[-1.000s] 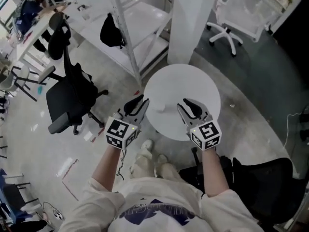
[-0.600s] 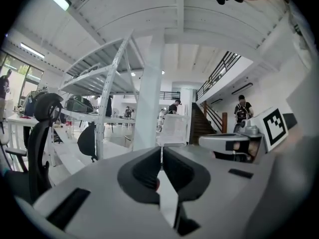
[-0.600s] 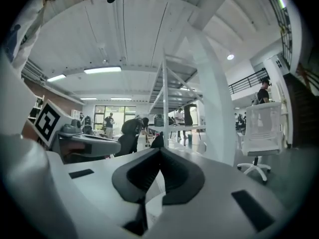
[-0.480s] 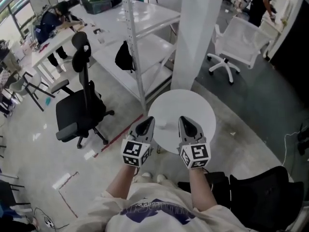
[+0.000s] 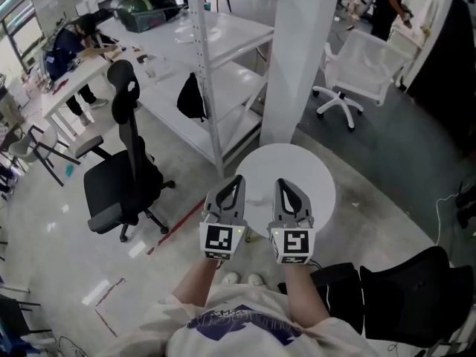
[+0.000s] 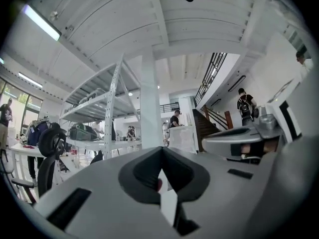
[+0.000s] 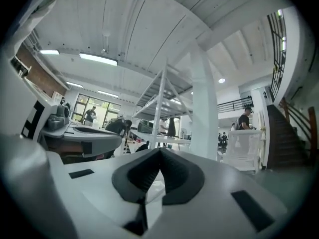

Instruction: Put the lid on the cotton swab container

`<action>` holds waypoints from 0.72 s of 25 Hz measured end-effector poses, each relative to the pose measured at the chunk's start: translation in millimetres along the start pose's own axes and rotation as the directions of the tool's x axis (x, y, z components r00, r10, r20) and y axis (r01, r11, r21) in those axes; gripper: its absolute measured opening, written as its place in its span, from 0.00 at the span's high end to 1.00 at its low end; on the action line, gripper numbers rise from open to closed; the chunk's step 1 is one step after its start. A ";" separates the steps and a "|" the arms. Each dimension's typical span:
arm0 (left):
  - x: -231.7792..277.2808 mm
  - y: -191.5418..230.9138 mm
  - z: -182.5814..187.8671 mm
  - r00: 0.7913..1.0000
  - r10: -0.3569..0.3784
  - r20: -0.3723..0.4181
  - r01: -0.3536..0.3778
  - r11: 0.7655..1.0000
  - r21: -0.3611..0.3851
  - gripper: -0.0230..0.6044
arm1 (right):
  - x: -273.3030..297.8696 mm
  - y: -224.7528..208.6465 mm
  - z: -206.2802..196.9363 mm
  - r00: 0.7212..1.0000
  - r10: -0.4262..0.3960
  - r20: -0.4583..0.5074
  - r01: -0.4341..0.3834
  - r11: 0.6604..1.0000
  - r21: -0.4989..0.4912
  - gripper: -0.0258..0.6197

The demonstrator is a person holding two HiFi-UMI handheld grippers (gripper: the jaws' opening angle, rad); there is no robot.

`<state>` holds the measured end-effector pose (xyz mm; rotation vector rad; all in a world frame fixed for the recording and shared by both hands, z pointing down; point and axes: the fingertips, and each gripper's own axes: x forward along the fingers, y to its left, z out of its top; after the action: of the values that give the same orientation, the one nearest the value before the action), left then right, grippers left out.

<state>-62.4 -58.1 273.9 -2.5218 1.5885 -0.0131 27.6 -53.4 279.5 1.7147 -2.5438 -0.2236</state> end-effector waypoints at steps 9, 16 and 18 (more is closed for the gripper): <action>1.9 1.9 14.9 0.998 -0.041 0.052 0.039 0.998 0.041 0.97 | 4.1 1.3 9.4 0.998 -0.046 0.031 0.046 0.999 0.000 0.95; -0.7 -2.6 13.9 0.997 -0.053 0.053 0.050 0.998 0.044 0.97 | -0.8 0.1 7.5 0.998 -0.057 0.014 0.057 0.998 -0.023 0.95; -2.5 -1.2 13.5 0.997 -0.052 0.051 0.049 0.998 0.043 0.97 | -1.4 1.1 7.7 0.998 -0.059 0.004 0.059 0.998 -0.039 0.95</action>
<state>-61.1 -53.5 261.0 -2.5086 1.4893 0.0125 26.0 -51.1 272.2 1.7774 -2.4760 -0.2779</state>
